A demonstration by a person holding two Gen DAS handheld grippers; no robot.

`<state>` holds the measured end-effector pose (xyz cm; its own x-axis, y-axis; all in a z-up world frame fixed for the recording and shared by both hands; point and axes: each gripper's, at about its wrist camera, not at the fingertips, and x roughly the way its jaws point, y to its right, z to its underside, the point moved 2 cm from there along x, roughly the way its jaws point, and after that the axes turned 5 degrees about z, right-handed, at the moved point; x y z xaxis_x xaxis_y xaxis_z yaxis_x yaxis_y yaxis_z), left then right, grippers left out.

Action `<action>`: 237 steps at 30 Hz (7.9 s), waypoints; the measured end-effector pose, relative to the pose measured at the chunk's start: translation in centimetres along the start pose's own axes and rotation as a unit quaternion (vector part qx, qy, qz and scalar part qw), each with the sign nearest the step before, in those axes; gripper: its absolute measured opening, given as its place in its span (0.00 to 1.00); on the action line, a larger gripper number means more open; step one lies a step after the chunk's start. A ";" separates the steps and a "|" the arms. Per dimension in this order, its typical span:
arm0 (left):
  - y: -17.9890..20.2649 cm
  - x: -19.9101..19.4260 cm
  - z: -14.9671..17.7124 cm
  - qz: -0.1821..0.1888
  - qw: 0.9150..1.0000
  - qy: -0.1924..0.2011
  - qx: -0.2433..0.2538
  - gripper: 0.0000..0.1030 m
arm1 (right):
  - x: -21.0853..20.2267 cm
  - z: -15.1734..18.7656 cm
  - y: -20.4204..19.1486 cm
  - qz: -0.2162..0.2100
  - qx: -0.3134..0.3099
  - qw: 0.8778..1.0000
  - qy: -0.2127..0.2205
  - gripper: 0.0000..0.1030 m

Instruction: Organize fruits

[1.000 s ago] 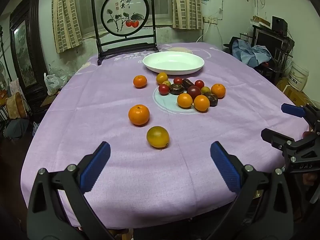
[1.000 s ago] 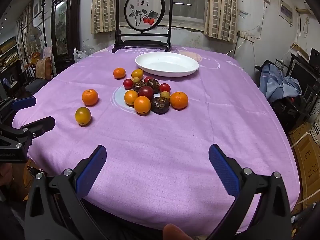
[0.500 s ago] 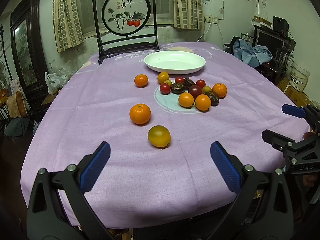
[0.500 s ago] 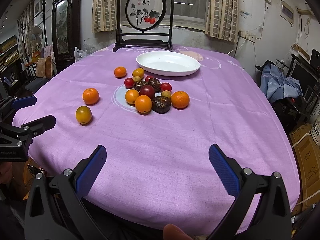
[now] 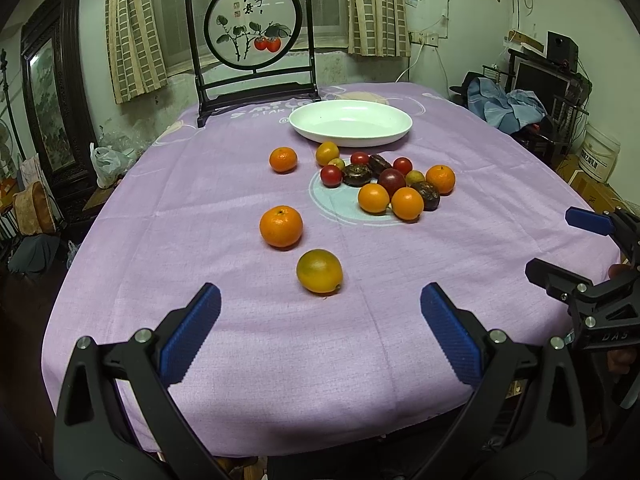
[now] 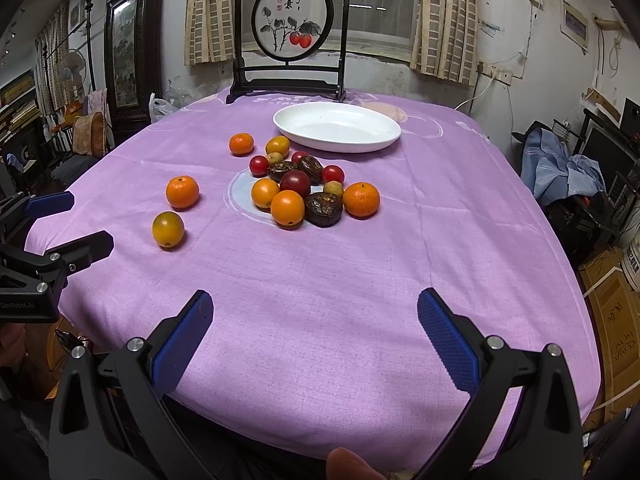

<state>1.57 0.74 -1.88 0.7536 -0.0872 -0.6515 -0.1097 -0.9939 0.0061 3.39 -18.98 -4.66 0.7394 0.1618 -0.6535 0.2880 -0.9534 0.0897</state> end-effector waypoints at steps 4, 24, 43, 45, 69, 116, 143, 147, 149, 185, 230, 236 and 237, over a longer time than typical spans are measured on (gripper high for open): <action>0.0 0.0 0.0 0.001 1.000 0.000 0.000 0.98 | 0.0 0.0 0.0 -0.001 0.000 1.000 0.000 0.99; -0.5 0.7 0.8 -0.001 1.000 -0.003 -0.001 0.98 | 0.0 0.0 0.0 0.000 0.000 1.000 -0.002 0.99; -0.9 2.5 1.5 0.004 1.000 -0.025 -0.010 0.98 | 1.4 0.1 1.1 -0.052 0.043 0.998 0.006 0.99; -1.3 3.0 1.7 0.006 0.999 -0.029 -0.013 0.98 | 2.2 0.0 1.4 -0.065 0.052 0.997 -0.004 0.99; -4.0 8.2 1.7 0.033 0.999 -0.040 -0.005 0.98 | 17.9 -8.1 7.2 -0.055 0.151 0.981 -0.108 0.60; -3.4 21.2 -20.4 0.106 0.994 -0.016 -0.025 0.40 | 24.5 -19.4 7.7 -0.077 0.184 0.980 0.014 0.43; -6.9 14.9 -14.1 0.064 0.997 -0.021 -0.022 0.94 | 16.7 -13.3 7.0 -0.143 0.156 0.977 -0.012 0.61; -8.0 11.9 -8.5 0.064 0.998 -0.011 -0.025 0.94 | 12.2 -8.6 4.5 -0.151 0.128 0.980 0.002 0.61; -8.3 11.8 -6.7 0.067 0.997 -0.012 -0.029 0.94 | 10.5 -6.5 2.5 -0.147 0.105 0.984 0.002 0.61; -8.8 13.7 -3.2 0.162 0.983 -0.048 -0.072 0.86 | 12.8 -5.2 1.8 -0.226 0.186 0.956 -0.030 0.37; -4.3 30.2 -20.7 0.107 0.982 -0.075 -0.137 0.45 | 26.5 -19.6 8.9 -0.063 0.178 0.982 0.017 0.37; -4.7 32.5 -20.7 0.094 0.982 -0.099 -0.133 0.45 | 29.2 -19.8 9.3 -0.071 0.183 0.980 -0.021 0.37; -4.7 32.7 -20.7 0.092 0.982 -0.100 -0.133 0.45 | 29.5 -19.7 9.3 -0.073 0.184 0.980 -0.027 0.37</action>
<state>40.17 1.18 -7.46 0.5909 -0.2789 -0.7570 -0.0384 -0.9470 0.3189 39.88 -18.09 -8.30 0.6704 0.3000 -0.6786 0.1425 -0.9497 -0.2790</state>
